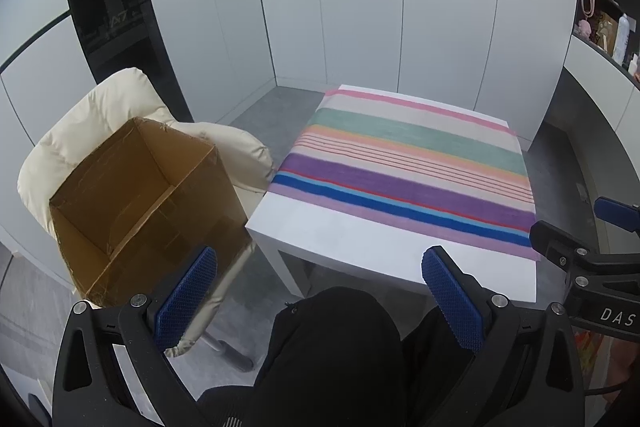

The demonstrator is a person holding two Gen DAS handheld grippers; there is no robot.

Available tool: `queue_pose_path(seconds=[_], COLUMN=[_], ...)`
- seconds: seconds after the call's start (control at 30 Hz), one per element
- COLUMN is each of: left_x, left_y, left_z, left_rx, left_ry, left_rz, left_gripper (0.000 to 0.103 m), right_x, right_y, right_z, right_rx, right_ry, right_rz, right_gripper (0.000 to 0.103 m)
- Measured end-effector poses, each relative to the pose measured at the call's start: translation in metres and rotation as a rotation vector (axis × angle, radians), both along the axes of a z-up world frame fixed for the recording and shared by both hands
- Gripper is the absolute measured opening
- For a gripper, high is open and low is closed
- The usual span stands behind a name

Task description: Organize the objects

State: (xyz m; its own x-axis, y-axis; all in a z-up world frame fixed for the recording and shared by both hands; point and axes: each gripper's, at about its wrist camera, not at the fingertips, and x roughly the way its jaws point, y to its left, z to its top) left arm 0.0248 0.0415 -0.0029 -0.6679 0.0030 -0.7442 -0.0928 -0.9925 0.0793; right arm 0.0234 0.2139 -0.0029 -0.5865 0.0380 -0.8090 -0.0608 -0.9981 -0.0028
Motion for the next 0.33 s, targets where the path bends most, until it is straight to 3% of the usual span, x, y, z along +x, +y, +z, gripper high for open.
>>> queue_pose_path(seconds=[0.33], left_x=[0.0005], left_y=[0.0003], left_z=[-0.0016], left_rx=[-0.003], left_ry=[-0.008], left_rz=[0.0], left_gripper=[0.103], right_x=[0.0], right_y=[0.0002], right_z=[0.0001], right_rx=[0.0], right_ry=[0.001], right_rz=[0.001], right_gripper=[0.103])
